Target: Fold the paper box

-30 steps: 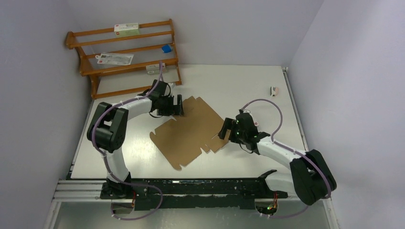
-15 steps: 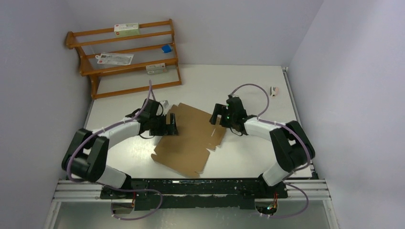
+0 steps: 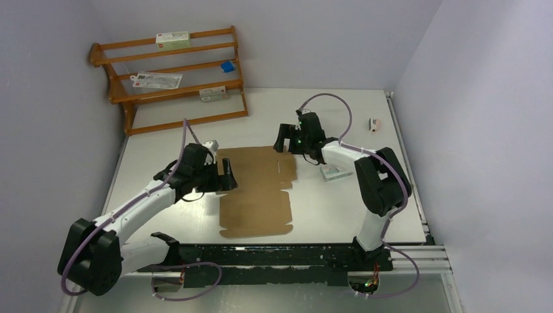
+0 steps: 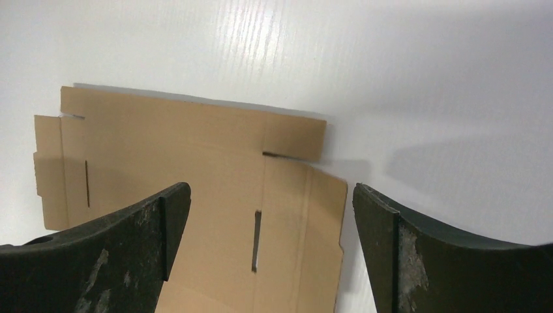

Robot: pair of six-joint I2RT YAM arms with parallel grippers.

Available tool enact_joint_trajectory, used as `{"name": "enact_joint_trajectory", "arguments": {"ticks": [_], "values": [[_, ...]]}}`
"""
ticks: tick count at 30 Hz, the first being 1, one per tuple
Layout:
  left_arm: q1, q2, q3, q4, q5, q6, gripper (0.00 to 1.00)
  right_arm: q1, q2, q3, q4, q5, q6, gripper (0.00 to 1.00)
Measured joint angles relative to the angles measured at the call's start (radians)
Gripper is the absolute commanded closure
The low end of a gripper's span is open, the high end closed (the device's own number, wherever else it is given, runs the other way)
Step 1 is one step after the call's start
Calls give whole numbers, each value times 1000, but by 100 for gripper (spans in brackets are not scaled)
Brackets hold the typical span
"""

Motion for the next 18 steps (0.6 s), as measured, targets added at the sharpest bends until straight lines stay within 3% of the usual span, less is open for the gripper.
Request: {"name": "enact_joint_trajectory", "arguments": {"ticks": [9,18], "values": [[51,-32,193,-125,-139,94,2,-13,-238,-168,-76,81,-43,0],[212,130,296,-130,-106,198,2,-167,-296,-317,-122,140,-40,0]]}}
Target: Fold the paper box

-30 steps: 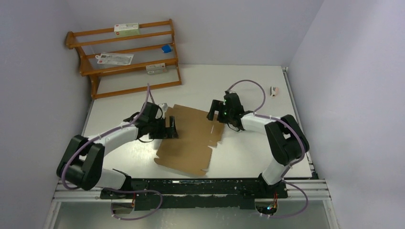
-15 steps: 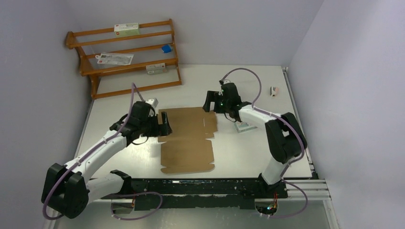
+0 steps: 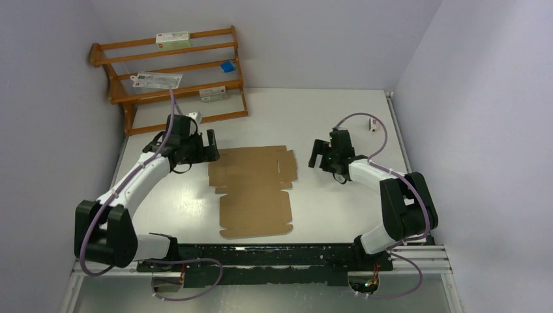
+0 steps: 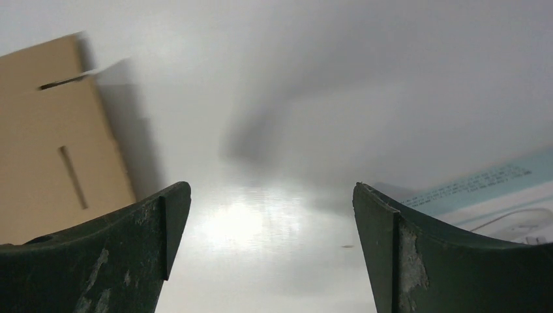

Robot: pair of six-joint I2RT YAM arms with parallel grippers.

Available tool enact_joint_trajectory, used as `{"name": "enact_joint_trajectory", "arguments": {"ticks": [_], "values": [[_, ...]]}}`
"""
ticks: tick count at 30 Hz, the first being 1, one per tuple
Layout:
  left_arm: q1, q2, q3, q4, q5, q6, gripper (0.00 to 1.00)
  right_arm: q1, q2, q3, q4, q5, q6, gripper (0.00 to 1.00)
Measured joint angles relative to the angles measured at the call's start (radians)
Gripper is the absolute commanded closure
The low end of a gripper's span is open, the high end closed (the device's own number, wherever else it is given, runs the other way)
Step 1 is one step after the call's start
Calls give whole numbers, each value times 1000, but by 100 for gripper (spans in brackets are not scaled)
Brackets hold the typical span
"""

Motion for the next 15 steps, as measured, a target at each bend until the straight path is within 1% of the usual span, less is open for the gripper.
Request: {"name": "enact_joint_trajectory", "arguments": {"ticks": [4,8,13,15], "values": [[39,90,71,0,37,34,2,-67,-18,-22,-10,38,14,0],[61,181,145,1,87,60,2,-77,-19,-21,-8,48,22,0],[125,310,226,-11,175,92,2,-69,-26,-13,23,-35,6,0],[158,357,251,-11,214,100,5,-62,-26,4,43,-85,-9,0]]}}
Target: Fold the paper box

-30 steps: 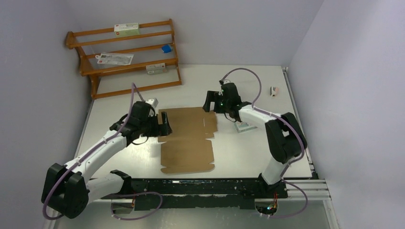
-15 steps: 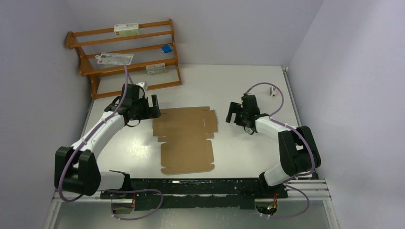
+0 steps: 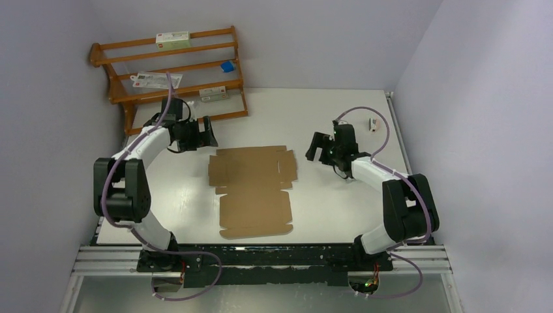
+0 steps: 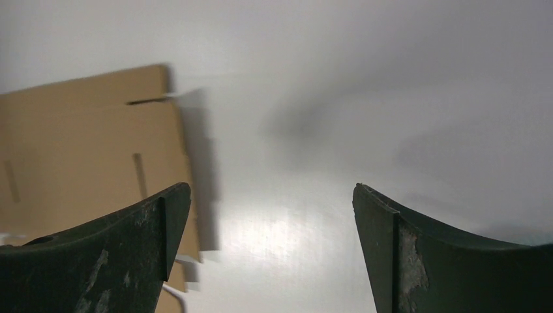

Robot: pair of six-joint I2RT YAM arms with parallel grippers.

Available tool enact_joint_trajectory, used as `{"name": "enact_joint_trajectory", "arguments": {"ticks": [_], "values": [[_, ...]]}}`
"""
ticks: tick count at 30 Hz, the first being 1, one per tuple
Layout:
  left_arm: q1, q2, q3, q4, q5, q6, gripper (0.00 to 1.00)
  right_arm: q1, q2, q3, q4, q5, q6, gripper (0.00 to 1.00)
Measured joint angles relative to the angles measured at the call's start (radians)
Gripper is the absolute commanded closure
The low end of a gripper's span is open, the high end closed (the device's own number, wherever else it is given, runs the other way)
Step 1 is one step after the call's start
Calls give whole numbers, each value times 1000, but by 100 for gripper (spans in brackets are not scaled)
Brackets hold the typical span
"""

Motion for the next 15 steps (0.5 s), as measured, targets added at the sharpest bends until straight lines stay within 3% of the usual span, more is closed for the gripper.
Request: {"name": "enact_joint_trajectory", "arguments": {"ticks": [8,15], "values": [[37,136,20,-10,113,40,14,76,63,144,71,-145,-60,1],[40,187,20,-18,163,65,35,131,139,195,95,-244,-101,1]]}}
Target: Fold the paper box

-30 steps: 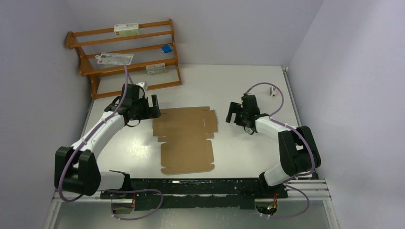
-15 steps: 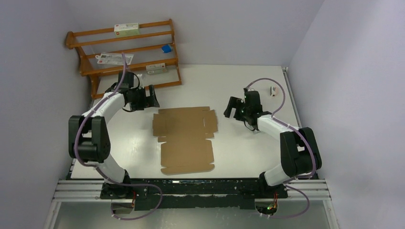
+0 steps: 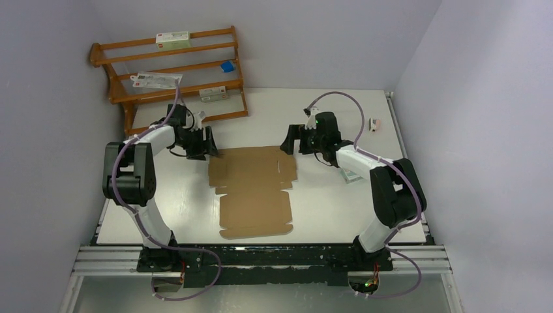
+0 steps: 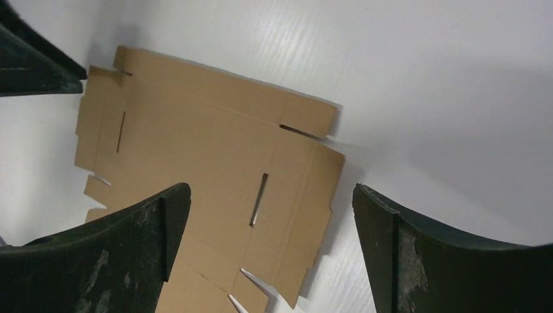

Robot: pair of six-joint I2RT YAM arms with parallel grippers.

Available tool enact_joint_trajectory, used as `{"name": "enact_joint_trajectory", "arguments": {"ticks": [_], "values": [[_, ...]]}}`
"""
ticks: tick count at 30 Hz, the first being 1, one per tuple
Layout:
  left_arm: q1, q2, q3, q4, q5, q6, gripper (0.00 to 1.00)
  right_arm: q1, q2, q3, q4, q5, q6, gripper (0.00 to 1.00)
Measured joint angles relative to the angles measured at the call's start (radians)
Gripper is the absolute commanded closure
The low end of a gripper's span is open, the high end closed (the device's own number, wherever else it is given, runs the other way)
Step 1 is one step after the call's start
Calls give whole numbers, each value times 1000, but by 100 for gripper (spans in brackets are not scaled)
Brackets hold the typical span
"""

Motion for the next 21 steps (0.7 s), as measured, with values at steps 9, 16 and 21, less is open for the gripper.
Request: {"name": "enact_joint_trajectory", "arguments": {"ticks": [9,16,21], "values": [[0,40,0,-6,40,27,61,20,48,84,20,-95,-51,2],[0,64,0,-7,73,41,81,24,52,92,28,-127,-76,3],[-2,74,0,-7,103,52,90,27,66,132,8,-149,-124,3]]}}
